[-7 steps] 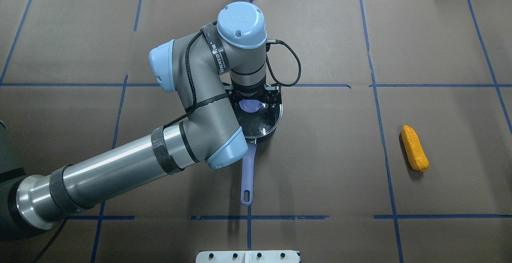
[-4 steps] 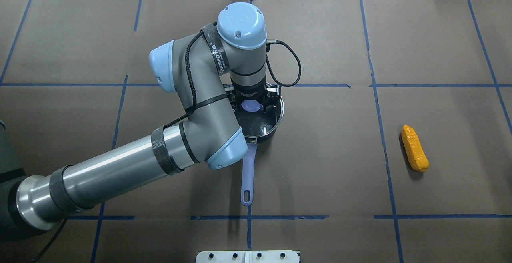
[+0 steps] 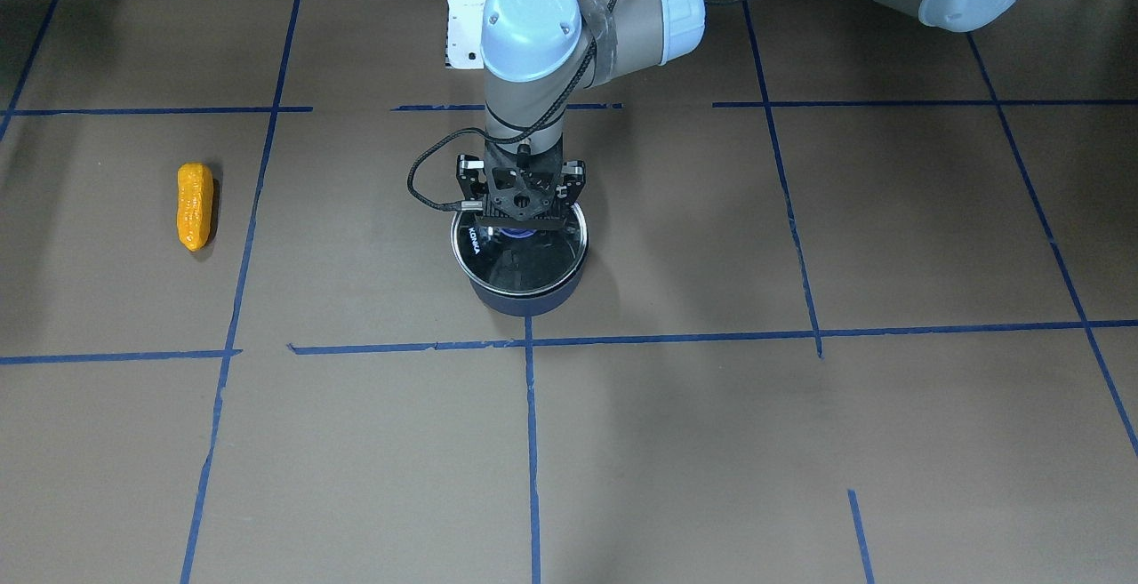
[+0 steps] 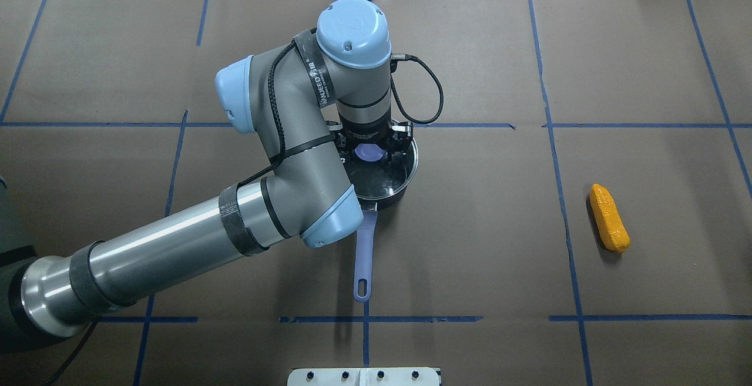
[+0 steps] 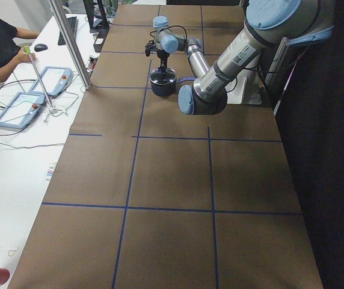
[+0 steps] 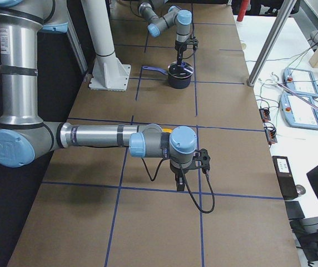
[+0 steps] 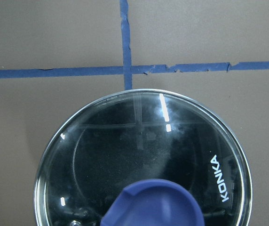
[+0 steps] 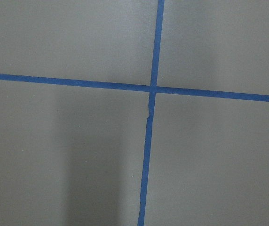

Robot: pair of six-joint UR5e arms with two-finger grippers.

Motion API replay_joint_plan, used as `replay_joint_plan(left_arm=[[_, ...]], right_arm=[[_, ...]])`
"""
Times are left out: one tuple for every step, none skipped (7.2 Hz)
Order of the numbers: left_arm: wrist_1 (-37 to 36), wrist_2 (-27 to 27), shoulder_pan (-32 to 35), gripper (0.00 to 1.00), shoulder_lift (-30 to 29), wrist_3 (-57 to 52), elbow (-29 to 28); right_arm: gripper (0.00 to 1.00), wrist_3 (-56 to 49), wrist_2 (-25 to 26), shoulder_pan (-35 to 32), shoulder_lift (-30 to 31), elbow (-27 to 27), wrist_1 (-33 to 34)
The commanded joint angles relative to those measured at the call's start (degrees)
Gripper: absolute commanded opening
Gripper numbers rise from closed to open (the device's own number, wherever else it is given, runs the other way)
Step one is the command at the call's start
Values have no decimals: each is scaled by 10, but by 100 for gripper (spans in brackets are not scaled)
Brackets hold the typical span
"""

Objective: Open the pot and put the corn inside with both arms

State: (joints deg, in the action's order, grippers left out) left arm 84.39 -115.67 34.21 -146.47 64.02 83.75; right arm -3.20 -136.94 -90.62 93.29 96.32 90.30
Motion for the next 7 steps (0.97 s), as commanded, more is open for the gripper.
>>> replay_joint_plan(left_arm=[[-39, -2, 14, 24, 2, -1, 42], [-62, -3, 26, 24, 6, -5, 64], [-70, -4, 33, 24, 30, -7, 95], [-70, -10, 46, 22, 56, -7, 118], [-71, -26, 64, 22, 78, -8, 139], [-71, -37, 73, 22, 106, -31, 162], [-71, -37, 80, 22, 142, -43, 190]], right_arm=[[100, 30, -12, 0, -23, 2, 4], [100, 35, -11, 0, -14, 6, -8], [100, 81, -13, 1, -12, 15, -11], [100, 126, -13, 21, -13, 42, -11], [100, 171, -12, 52, -13, 66, -12], [100, 236, -10, 89, -18, 91, -15], [100, 344, -9, 131, -19, 108, -68]])
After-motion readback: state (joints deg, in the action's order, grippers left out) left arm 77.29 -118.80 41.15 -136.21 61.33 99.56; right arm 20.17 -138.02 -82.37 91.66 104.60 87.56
